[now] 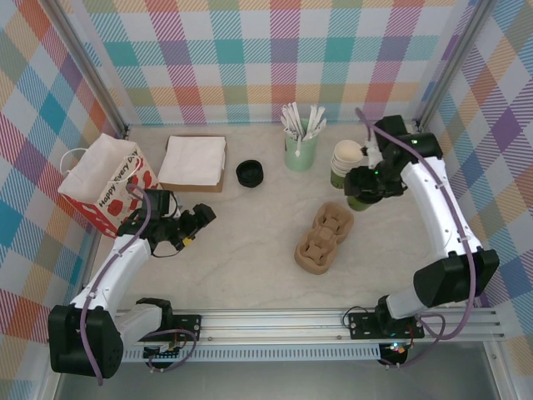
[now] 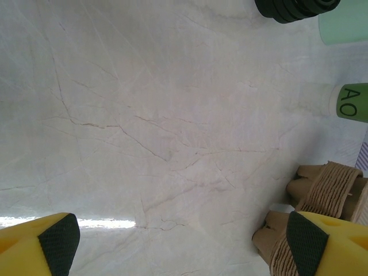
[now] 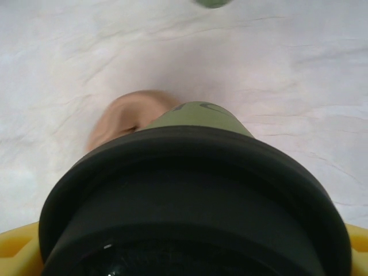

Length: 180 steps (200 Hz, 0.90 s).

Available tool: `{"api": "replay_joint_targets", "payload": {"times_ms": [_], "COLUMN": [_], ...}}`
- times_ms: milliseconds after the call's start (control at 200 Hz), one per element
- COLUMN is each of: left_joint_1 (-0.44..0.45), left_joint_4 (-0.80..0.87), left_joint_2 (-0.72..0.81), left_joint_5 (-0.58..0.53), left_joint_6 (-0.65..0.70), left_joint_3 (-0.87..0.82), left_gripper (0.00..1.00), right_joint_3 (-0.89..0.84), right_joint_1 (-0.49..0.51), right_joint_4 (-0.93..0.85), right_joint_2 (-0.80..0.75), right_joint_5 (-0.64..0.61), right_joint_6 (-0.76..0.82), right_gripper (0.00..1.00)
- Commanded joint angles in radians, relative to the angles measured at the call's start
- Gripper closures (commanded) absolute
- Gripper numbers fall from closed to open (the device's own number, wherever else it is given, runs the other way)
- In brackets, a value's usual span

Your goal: Pack the takeout coffee

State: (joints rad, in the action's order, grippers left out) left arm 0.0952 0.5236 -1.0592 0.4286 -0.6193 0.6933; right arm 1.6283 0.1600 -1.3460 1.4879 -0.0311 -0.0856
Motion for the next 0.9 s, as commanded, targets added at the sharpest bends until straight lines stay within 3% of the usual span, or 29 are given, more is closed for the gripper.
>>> {"api": "replay_joint_targets", "payload": {"times_ms": [0,280,595,770,895], "left_joint_1": [-0.017,-0.017,-0.015,-0.015,-0.015], "left_joint_4": [-0.007,0.000,0.008,0.008,0.011], "left_joint_2": [0.011,0.023,0.019,0.018,0.020], "left_joint_5": [0.016,0.008,0.000,0.001,-0.002], "left_joint_6": [0.014,0.012,0.016,0.016,0.016], "left_joint_3": [0.031,0.032,0.027,0.029,0.027], "left_gripper": [0.06,0.05,0.06,0.06,0.06], "right_joint_3": [-0.018,0.037,0.268,0.341,0.362], "right_joint_1": [-0.090,-0.261,-0.290,-0.290,-0.290], "right_joint_4": [0.059,0.213,0.232,0.232,0.217], "right_joint_2": [0.039,0.288,0.577,0.656,0.672], "right_joint_5": [-0.008,-0.038,-0.043,-0.023,-0.040], "right_joint_6": [0.048,0.067,0.060,0.049,0.052], "right_gripper": [0.16,0.18,0.18,0.18,0.12]}}
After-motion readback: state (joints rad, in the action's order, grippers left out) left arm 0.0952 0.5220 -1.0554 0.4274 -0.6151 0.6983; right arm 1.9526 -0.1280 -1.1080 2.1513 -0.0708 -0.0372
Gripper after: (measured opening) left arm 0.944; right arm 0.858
